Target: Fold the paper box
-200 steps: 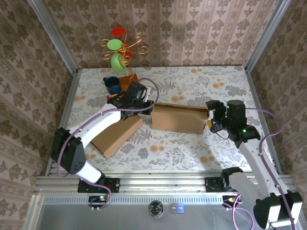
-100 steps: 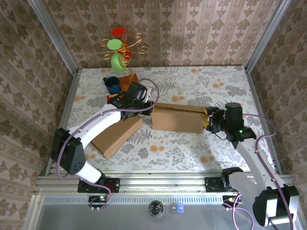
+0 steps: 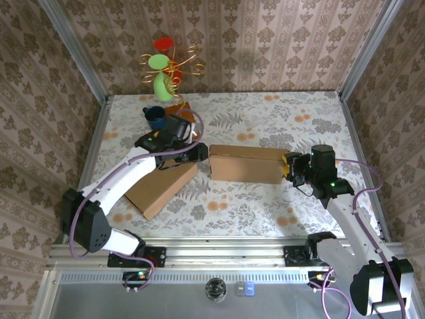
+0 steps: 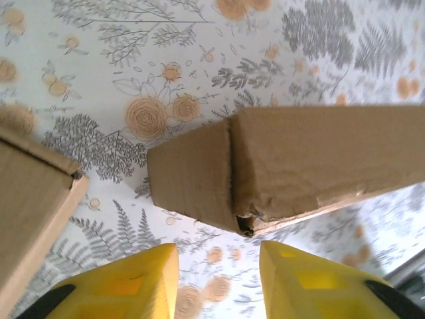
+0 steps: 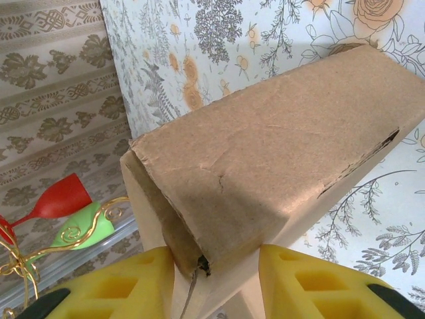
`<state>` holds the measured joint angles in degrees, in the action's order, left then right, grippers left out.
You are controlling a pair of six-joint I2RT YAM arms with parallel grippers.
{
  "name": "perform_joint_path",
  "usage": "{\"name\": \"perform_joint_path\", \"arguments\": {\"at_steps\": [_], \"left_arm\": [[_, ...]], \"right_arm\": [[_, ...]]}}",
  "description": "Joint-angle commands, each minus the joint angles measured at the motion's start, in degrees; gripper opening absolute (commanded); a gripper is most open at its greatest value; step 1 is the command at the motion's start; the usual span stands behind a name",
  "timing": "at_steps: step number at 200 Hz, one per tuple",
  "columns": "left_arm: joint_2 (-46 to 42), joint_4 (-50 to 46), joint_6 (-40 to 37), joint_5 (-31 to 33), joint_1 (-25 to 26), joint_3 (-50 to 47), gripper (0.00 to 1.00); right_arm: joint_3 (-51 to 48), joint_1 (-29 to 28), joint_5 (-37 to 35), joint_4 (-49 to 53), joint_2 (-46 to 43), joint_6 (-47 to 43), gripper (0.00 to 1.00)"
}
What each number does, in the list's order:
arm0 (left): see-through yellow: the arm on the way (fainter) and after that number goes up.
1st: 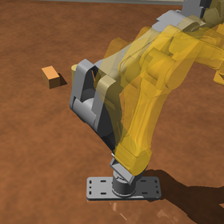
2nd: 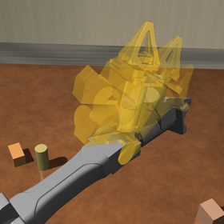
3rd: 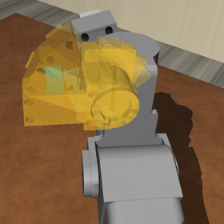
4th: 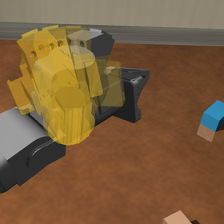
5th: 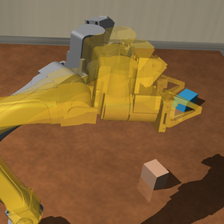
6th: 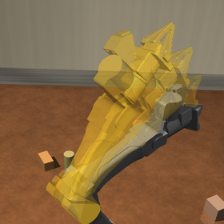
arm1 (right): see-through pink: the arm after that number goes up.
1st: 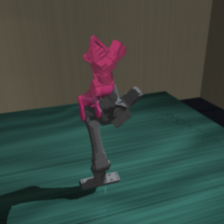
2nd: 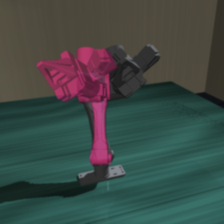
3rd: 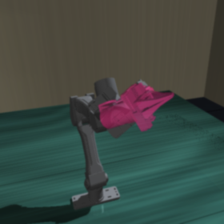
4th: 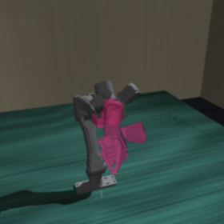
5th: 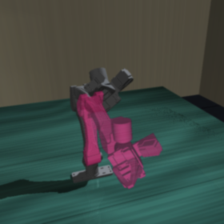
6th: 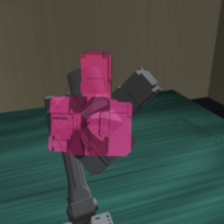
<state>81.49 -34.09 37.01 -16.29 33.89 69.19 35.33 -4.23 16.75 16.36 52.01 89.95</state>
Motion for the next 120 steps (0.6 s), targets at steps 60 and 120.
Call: {"name": "perform_joint_path", "arguments": {"at_steps": [60, 120], "left_arm": [[4.9, 4.9, 20.9, -7.4, -1.5, 2.1, 0.45], [7.6, 7.3, 20.8, -8.3, -1.4, 1.8, 0.44]], "right_arm": [[-1.7, 0.2, -2.1, 3.1, 1.7, -1.3, 0.34], [-1.8, 0.2, -1.7, 2.9, 2.1, -1.3, 0.32]]}}
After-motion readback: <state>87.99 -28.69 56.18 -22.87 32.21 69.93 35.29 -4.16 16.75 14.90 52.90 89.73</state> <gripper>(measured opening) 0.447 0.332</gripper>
